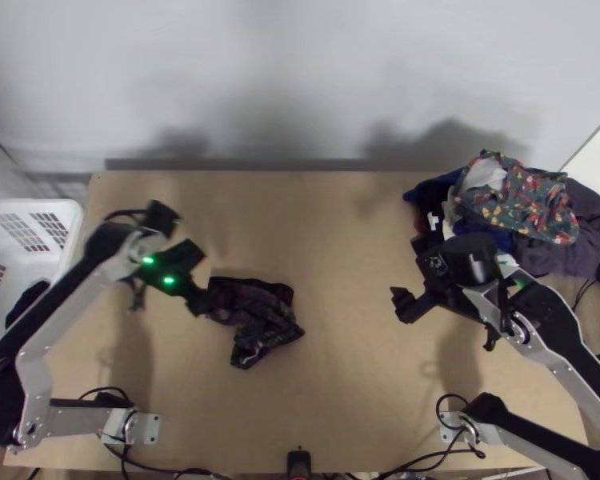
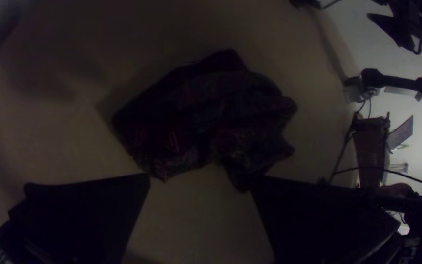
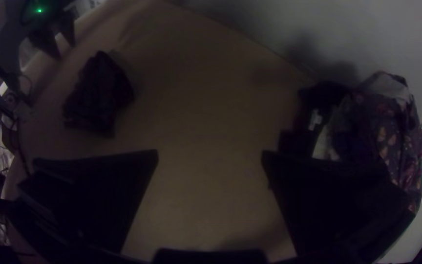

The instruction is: Fold the t-shirt

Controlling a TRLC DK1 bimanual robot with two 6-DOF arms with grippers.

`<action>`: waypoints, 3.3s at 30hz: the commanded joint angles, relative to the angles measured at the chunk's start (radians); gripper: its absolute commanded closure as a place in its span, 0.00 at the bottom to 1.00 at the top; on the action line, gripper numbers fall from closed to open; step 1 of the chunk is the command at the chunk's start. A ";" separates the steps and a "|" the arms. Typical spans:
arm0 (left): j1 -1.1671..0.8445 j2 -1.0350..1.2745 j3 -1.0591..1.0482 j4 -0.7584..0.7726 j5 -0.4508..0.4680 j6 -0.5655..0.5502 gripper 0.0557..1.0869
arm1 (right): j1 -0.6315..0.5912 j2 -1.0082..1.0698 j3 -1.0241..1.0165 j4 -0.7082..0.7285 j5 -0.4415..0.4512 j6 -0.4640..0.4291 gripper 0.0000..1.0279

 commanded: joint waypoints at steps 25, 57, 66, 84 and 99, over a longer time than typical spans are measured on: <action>-0.198 0.227 -0.057 0.340 -0.337 -0.290 0.82 | -0.016 -0.027 0.008 -0.008 0.001 -0.007 0.04; -0.335 0.106 1.023 -0.190 0.249 -0.212 0.96 | -0.004 0.010 -0.044 0.058 -0.065 0.043 0.04; -0.461 -0.091 0.631 -0.253 0.278 -0.145 0.96 | 0.031 0.097 -0.061 0.184 -0.098 0.066 0.04; 0.041 -0.189 0.111 -0.184 0.278 0.111 0.96 | 0.248 0.358 -0.038 0.230 -0.304 0.066 0.04; 0.064 -0.262 0.177 -0.177 0.287 0.050 0.96 | 0.264 0.646 0.140 0.242 -0.597 0.082 0.04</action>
